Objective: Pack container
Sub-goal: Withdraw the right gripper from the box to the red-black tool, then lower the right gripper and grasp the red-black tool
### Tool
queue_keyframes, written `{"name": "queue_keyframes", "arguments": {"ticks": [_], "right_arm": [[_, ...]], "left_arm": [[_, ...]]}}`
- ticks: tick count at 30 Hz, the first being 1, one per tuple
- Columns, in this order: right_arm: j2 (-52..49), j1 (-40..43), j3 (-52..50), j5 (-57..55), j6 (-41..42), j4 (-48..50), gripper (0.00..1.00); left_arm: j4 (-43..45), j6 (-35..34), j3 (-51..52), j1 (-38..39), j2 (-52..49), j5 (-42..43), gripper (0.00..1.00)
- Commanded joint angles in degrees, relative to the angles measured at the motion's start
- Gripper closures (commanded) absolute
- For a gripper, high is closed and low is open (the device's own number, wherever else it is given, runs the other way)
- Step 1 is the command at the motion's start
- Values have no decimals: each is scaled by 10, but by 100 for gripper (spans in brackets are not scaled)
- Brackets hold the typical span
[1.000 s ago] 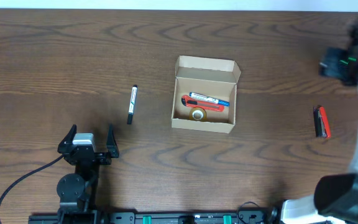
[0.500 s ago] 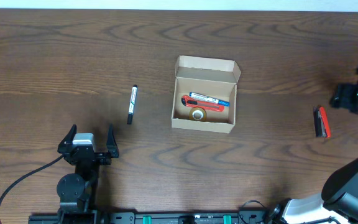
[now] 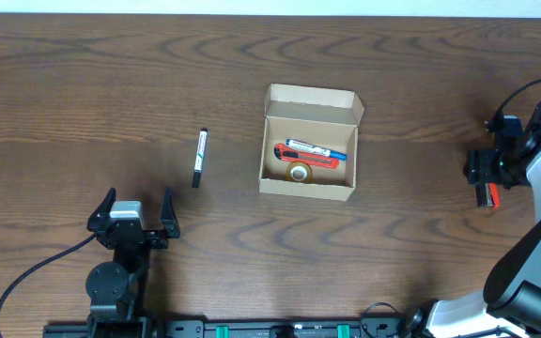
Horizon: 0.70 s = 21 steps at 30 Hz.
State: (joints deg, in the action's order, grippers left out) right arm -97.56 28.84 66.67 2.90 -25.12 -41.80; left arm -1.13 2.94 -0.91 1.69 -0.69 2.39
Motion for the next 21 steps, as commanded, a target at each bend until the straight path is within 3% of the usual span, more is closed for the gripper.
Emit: {"name": "queue_keyframes", "arguments": {"ticks": [1,21], "right_arm": [[2,0,-2,6,-39,9,24],[-40,39,-8,3,-37,30,28]], "left_arm": [[-32,-4,6,-2,4,-9,5],[-32,-4,6,-2,4,-14,5]]}}
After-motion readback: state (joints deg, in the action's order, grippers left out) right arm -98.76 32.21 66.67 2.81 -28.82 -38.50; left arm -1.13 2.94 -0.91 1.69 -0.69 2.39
